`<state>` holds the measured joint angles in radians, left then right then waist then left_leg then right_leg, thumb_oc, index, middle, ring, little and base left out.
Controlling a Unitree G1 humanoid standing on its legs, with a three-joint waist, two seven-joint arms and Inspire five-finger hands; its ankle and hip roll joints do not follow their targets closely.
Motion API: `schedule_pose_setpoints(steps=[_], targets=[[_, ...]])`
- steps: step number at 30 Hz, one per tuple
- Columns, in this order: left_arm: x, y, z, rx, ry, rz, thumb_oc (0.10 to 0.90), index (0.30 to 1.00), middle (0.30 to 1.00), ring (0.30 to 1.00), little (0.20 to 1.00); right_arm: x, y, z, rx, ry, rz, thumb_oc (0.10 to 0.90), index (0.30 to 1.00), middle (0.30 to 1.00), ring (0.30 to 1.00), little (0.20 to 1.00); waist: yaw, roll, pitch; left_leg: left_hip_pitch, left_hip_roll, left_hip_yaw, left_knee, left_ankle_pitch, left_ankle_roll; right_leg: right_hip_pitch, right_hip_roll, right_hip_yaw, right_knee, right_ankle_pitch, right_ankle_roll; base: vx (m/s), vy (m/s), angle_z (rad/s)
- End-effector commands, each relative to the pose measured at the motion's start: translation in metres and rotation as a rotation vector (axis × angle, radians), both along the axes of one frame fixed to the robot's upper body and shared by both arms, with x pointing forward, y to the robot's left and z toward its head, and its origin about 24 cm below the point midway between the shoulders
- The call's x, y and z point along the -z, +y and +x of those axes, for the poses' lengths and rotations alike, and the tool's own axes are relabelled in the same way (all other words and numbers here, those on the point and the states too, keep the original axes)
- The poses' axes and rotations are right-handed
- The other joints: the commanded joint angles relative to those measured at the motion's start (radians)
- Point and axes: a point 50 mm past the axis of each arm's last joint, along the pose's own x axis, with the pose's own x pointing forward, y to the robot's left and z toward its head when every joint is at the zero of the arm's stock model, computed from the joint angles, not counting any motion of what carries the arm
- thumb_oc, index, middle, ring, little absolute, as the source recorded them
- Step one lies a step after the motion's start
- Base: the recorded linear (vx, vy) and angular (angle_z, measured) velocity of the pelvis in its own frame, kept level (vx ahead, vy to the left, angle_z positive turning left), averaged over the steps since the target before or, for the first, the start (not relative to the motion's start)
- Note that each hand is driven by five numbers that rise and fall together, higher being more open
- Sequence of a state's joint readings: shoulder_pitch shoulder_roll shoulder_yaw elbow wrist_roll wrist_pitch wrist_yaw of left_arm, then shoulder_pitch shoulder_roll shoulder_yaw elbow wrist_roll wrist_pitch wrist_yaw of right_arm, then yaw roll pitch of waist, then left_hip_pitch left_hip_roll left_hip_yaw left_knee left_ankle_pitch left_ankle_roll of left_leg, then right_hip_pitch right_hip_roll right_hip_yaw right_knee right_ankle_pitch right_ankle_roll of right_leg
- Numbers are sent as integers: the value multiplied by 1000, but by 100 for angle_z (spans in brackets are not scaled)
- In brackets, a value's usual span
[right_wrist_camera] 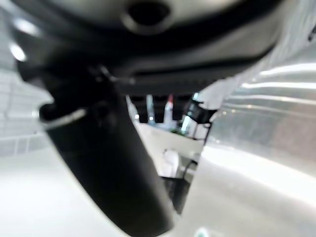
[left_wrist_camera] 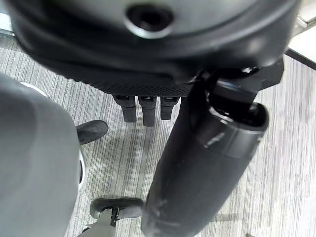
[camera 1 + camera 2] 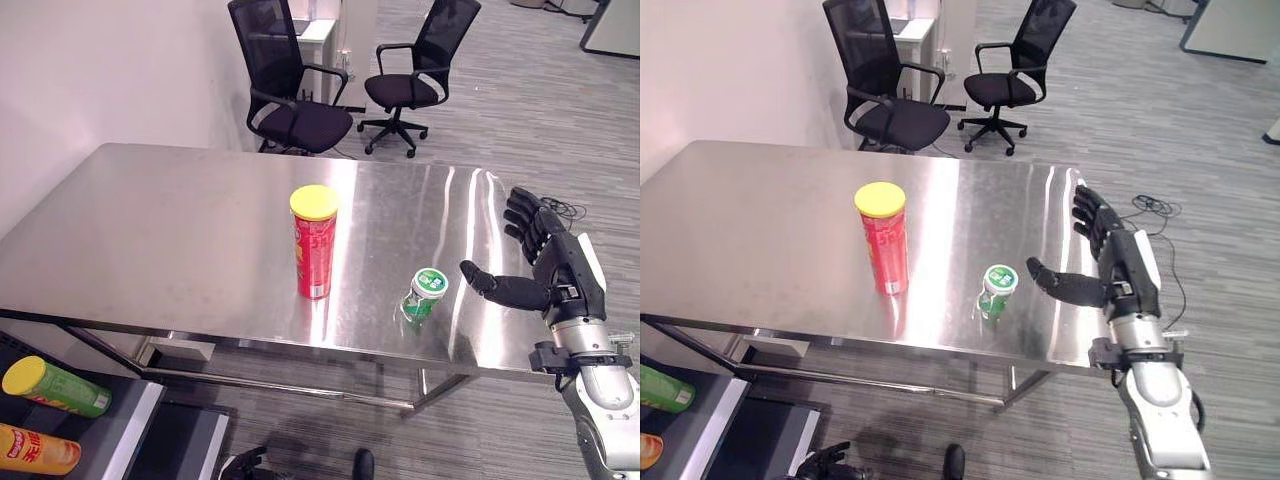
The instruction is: Put the goods on the table back onto the shelves and tidy them up.
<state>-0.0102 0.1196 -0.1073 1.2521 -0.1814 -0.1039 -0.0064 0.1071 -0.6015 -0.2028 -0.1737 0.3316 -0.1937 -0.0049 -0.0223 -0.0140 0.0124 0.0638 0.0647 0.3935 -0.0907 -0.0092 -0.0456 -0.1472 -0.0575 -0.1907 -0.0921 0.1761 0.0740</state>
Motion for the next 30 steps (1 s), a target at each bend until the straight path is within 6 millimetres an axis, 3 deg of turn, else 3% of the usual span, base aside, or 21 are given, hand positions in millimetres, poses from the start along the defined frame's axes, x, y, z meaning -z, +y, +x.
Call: schedule_pose_setpoints(steps=[1, 11, 30], targets=[[-6, 4, 20, 9, -66, 23, 800, 900, 900, 900, 900, -60, 15, -4, -75, -351, 37, 800, 900, 900, 900, 900, 4, -50, -14, -19, 49, -29, 3, 16, -42, 164, -76, 7, 14, -123, 104, 10, -7, 4], [-6, 3, 20, 6, -85, 14, 800, 900, 900, 900, 900, -34, 32, 2, -156, -216, 29, 800, 900, 900, 900, 900, 18, -48, -11, -16, 48, -42, 3, 16, -41, 173, -80, -6, 16, -129, 103, 7, 2, 6], [-7, 1, 20, 34, -94, 18, 800, 900, 900, 900, 900, 0, 26, 5, -83, -63, -2, 800, 900, 900, 900, 900, 23, -45, -9, -10, 42, -60, 3, 13, -40, 185, -81, -21, 19, -135, 99, 10, -2, 3]])
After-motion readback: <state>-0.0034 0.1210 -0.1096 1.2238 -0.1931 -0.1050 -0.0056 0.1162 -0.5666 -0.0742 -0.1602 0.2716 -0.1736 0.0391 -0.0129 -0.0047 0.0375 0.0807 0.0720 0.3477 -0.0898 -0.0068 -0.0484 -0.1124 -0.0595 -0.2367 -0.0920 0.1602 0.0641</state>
